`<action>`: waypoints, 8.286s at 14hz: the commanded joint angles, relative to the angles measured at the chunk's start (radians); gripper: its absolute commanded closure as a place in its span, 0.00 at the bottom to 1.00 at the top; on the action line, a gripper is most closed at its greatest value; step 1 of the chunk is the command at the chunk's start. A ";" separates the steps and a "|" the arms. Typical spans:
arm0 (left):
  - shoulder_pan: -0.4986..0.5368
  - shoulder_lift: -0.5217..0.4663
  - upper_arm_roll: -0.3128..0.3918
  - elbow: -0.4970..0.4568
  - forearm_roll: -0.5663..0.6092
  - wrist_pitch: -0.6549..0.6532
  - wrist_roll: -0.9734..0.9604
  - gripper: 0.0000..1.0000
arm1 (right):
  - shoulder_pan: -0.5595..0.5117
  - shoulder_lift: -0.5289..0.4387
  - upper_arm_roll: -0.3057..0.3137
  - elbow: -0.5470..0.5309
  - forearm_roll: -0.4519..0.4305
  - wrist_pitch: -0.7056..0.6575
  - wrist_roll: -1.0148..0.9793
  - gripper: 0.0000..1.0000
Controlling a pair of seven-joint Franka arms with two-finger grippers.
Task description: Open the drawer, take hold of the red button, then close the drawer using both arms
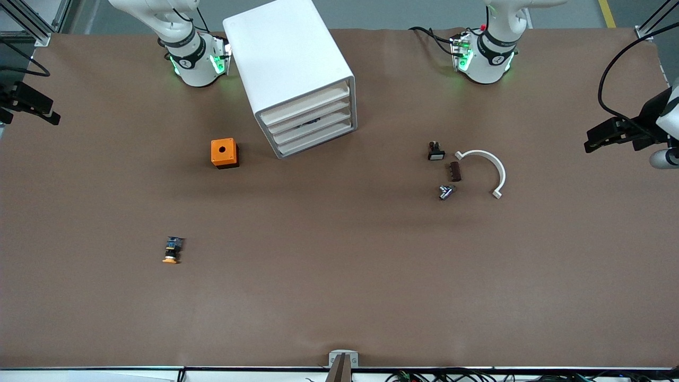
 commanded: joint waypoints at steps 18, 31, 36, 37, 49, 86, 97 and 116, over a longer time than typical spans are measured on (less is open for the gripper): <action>-0.123 0.260 -0.013 0.014 -0.027 -0.011 -0.190 0.00 | 0.003 -0.023 -0.007 -0.021 0.029 -0.006 0.026 0.00; -0.378 0.531 -0.018 0.142 -0.719 -0.089 -1.559 0.00 | 0.006 -0.023 -0.004 -0.021 -0.004 0.005 0.020 0.00; -0.378 0.688 -0.100 0.143 -0.841 -0.135 -1.986 0.00 | 0.006 -0.022 -0.002 -0.021 -0.004 0.000 0.022 0.00; -0.375 0.722 -0.123 0.143 -0.844 -0.138 -2.041 0.00 | 0.006 -0.022 -0.004 -0.021 -0.004 -0.001 0.020 0.00; -0.433 0.855 -0.143 0.148 -0.988 -0.178 -2.197 0.43 | 0.001 -0.017 -0.005 -0.020 -0.002 -0.006 -0.050 0.00; -0.501 0.889 -0.143 0.119 -1.045 -0.131 -2.226 0.92 | 0.000 0.111 -0.007 0.013 -0.016 0.006 -0.018 0.00; -0.366 0.889 -0.142 0.123 -1.072 -0.123 -2.220 0.87 | 0.086 0.237 -0.001 0.028 -0.031 -0.020 0.231 0.00; -0.299 0.869 -0.142 0.180 -1.105 -0.126 -1.878 0.04 | 0.850 0.354 -0.001 -0.087 0.084 0.393 1.698 0.00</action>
